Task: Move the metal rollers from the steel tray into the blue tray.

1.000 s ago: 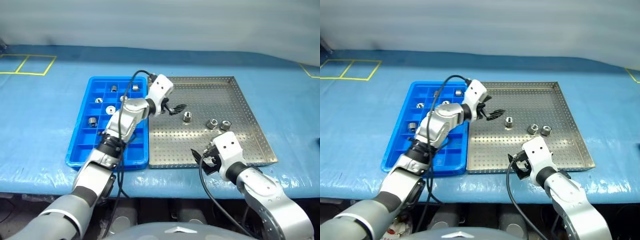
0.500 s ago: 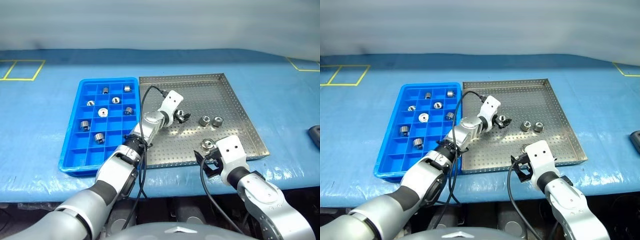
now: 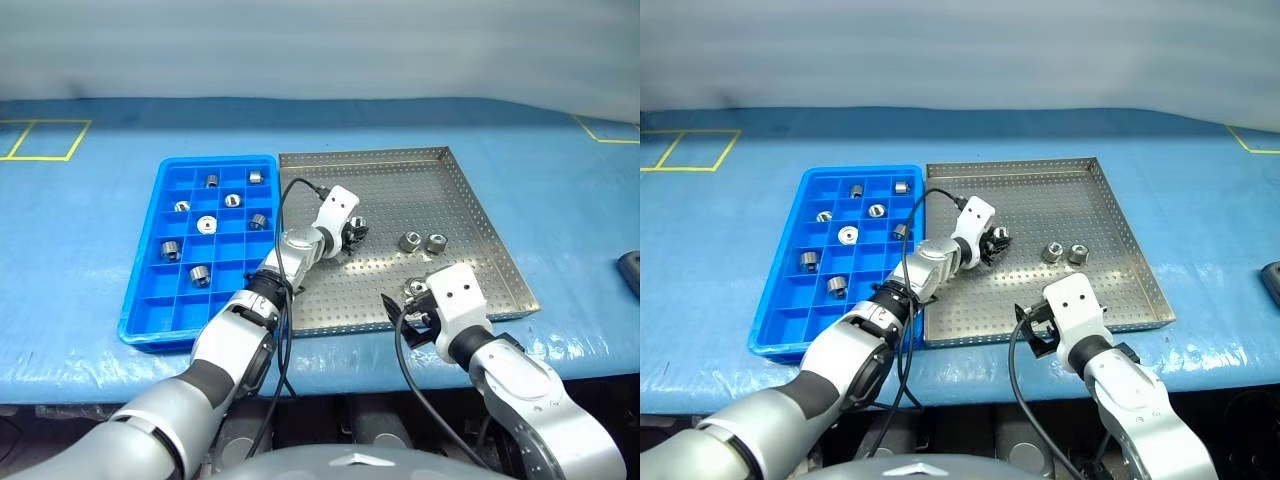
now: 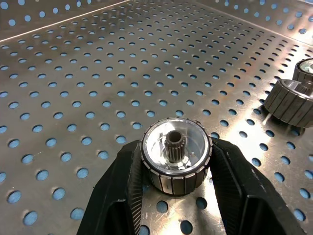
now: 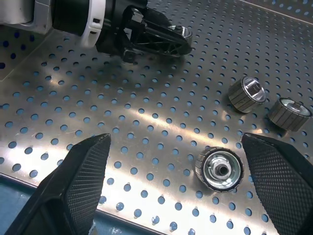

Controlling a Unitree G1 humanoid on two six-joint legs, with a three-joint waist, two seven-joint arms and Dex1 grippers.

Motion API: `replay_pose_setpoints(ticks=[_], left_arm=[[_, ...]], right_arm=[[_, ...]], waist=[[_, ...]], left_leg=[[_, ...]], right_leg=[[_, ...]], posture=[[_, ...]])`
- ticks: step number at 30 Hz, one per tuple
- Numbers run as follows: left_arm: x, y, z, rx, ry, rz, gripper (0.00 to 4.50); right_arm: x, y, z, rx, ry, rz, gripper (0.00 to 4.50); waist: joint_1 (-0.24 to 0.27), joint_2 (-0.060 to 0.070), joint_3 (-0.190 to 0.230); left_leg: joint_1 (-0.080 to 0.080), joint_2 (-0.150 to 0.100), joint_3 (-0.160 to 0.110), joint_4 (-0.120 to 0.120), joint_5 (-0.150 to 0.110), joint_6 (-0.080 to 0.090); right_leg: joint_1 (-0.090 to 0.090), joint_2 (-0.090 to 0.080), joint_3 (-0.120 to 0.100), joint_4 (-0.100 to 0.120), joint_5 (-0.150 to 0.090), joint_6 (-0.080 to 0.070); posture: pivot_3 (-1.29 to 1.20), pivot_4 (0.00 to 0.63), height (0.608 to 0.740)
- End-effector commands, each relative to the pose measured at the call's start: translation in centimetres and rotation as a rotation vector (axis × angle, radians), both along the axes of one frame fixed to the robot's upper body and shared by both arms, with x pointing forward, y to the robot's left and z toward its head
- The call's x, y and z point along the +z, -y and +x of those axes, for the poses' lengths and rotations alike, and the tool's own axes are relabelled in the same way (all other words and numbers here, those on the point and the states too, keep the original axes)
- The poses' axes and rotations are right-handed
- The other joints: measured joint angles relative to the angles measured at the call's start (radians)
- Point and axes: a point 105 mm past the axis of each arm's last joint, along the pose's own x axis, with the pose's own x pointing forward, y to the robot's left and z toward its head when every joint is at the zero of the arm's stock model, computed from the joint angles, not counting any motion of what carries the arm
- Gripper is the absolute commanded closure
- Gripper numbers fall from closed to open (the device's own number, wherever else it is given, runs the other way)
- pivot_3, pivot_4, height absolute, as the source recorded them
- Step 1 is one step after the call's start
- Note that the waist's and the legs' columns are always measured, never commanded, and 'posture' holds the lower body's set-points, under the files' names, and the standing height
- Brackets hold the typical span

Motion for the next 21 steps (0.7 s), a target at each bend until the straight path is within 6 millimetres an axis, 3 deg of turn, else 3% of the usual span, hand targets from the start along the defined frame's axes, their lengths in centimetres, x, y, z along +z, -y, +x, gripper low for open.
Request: replay_pose_setpoints(ticks=[1,4,8,11,16,19,21], left_arm=[[5.0,1.0,0.0,-0.049,0.123,-0.145,2.82],[7.5,-0.1,-0.3,-0.06,0.187,-0.193,2.82],[11.2,-3.5,-1.1,-0.048,0.3,-0.239,2.82],[12.5,-5.9,-1.9,-0.03,0.35,-0.229,2.82],[13.6,-10.9,-4.0,0.021,0.443,-0.139,2.82],[13.0,-14.2,-5.9,0.085,0.463,-0.026,2.82],[12.3,-16.3,-7.4,0.144,0.449,0.046,2.82]], right_arm=[[0.5,-0.5,0.3,0.033,0.022,0.002,0.0],[0.6,-1.1,0.7,0.067,0.027,0.001,0.0],[1.2,-2.4,1.8,0.154,0.049,-0.003,0.0],[1.5,-3.4,2.5,0.213,0.058,-0.007,0.0],[1.8,-5.6,3.5,0.343,0.066,-0.011,0.0],[1.9,-7.2,4.0,0.431,0.068,-0.01,0.0],[1.9,-8.4,4.2,0.499,0.068,-0.009,0.0]], waist=[[0.0,0.0,0.0],[0.0,0.0,0.0],[0.0,0.0,0.0],[0.009,0.001,0.0],[0.03,0.001,0.0],[0.077,0.0,0.0],[0.077,0.0,0.0]], left_leg=[[0.0,0.0,0.0,0.0,0.0,0.0],[0.0,0.002,0.0,-0.001,0.0,0.0],[0.001,0.002,0.001,-0.001,0.0,0.0],[0.002,0.002,0.0,-0.001,0.0,0.0],[0.002,0.003,0.0,-0.001,0.0,0.0],[0.002,0.003,0.0,-0.001,0.0,-0.001],[0.002,0.003,0.0,0.0,0.0,0.0]], right_leg=[[0.0,0.0,0.0,0.0,0.0,0.0],[0.0,0.0,0.0,0.0,0.0,0.0],[0.0,0.001,0.001,0.001,0.0,0.0],[0.0,0.003,0.001,0.002,0.0,-0.001],[0.0,0.003,0.001,0.002,0.001,-0.001],[0.001,0.002,0.001,0.001,0.001,0.0],[0.001,0.0,0.0,0.0,0.001,-0.001]], posture=[[-0.05,0.15,0.74],[-0.02,0.15,0.74],[0.03,0.15,0.74],[0.08,0.15,0.74],[0.15,0.15,0.74],[0.24,0.15,0.74],[0.28,0.15,0.74]])
